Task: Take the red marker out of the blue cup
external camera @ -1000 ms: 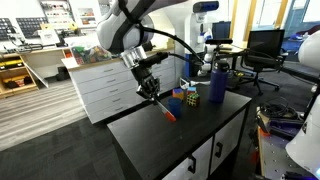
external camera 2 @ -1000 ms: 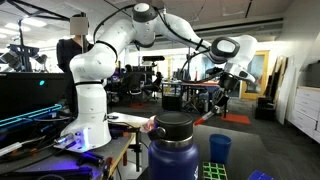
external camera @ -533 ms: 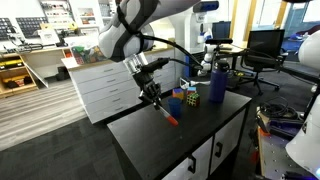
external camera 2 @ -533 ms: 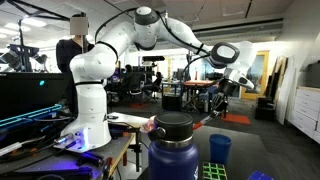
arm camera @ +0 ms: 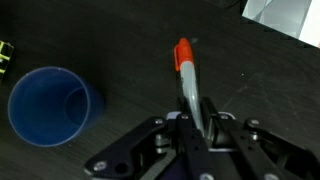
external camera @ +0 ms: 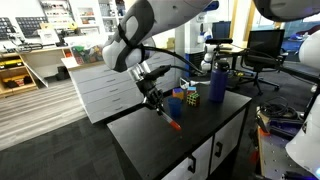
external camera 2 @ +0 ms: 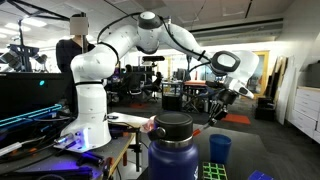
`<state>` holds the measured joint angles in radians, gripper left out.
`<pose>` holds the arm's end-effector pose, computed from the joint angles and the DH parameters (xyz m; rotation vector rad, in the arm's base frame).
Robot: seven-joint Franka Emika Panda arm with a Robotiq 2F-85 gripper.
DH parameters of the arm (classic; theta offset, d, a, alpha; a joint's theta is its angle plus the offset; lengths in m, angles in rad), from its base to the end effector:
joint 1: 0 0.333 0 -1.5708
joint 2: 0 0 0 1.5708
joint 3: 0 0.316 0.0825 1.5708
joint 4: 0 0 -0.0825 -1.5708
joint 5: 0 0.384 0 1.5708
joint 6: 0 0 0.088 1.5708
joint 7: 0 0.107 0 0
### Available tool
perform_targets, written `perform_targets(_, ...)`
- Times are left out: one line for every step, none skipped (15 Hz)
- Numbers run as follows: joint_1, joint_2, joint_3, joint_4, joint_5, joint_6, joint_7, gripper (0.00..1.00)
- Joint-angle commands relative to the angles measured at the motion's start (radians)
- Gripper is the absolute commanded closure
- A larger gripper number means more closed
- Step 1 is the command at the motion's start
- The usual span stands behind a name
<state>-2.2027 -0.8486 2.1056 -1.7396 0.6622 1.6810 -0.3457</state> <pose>0.6025 0.0587 0.2398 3.0610 0.0081 -0.6696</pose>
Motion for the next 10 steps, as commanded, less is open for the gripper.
perform_targets(-0.023,-0.025,0.013,0.015,0.03,0.006,-0.034,0.59)
perform_targets(-0.024,-0.025,0.014,0.016,0.033,0.007,-0.038,0.58)
perform_targets(-0.023,-0.026,0.013,0.016,0.035,0.006,-0.039,0.54)
perform_targets(-0.023,-0.029,0.013,0.016,0.039,0.008,-0.044,0.47)
perform_targets(-0.022,-0.029,0.011,0.015,0.04,0.008,-0.048,0.42)
perform_targets(-0.02,-0.028,0.008,0.013,0.043,0.01,-0.05,0.34)
perform_targets(-0.017,-0.027,0.005,0.011,0.043,0.014,-0.051,0.28)
perform_targets(-0.008,-0.023,-0.002,0.005,0.041,0.025,-0.053,0.2)
perform_targets(0.0,-0.019,-0.008,-0.002,0.038,0.041,-0.055,0.15)
perform_targets(0.014,-0.015,-0.019,-0.014,0.036,0.072,-0.052,0.09)
